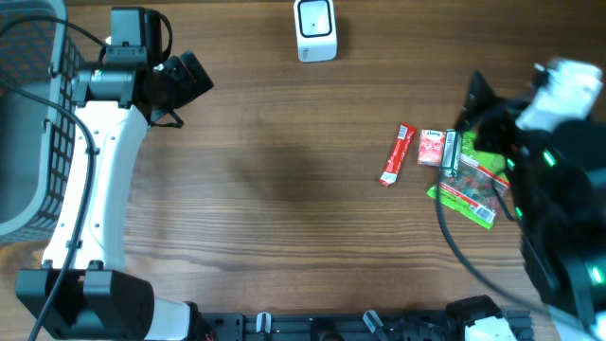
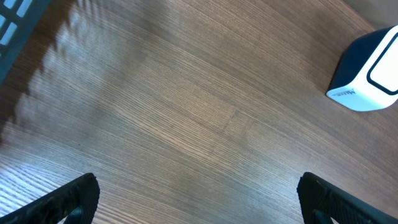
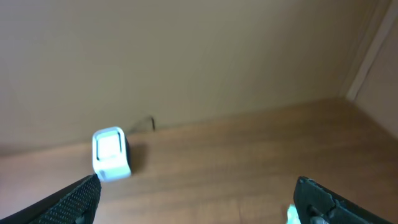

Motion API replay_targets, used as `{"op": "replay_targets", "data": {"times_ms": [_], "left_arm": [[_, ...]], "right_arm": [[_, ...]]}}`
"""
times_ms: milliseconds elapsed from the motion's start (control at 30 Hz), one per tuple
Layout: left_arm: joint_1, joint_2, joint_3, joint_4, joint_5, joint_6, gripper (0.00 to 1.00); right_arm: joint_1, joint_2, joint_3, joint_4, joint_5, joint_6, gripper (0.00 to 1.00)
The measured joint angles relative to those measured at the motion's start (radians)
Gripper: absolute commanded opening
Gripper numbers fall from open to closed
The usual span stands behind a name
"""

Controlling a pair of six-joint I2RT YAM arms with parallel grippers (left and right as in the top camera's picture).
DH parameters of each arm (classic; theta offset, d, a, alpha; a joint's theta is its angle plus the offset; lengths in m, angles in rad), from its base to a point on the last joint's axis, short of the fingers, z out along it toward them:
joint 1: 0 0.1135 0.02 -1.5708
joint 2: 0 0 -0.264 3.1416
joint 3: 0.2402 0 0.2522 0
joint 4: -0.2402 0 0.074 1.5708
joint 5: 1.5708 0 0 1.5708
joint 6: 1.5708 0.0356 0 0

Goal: Scan the item barcode

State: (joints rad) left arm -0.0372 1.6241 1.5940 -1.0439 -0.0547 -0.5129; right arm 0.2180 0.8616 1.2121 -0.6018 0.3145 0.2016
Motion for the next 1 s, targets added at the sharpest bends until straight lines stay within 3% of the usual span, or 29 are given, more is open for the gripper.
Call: {"op": "replay_targets", "data": {"times_ms": [233, 500, 633, 733, 1000], "left_arm": [[0.000, 0.000, 0.000, 0.000, 0.000, 0.000, 1.00], [0.000, 0.000, 0.000, 0.001, 0.000, 0.000, 1.00], [0.000, 0.000, 0.000, 0.000, 0.000, 0.000, 1.00], [0.000, 0.000, 0.000, 0.000, 0.000, 0.000, 1.00], [0.000, 0.000, 0.000, 0.001, 0.000, 0.000, 1.00]], "right_arm": [[0.000, -0.241, -0.035, -0.066, 0.000, 0.000, 1.00], [-0.019, -0.639, -0.417, 0.077, -0.003, 0.011, 1.00], [-0.091, -0.830, -0.663, 0.265, -0.041, 0.056, 1.00], [-0.112, -0.840, -0.756, 0.405, -0.069, 0.068, 1.00], [-0.113, -0.846, -1.000, 1.070, -0.148, 0.031, 1.00]]}}
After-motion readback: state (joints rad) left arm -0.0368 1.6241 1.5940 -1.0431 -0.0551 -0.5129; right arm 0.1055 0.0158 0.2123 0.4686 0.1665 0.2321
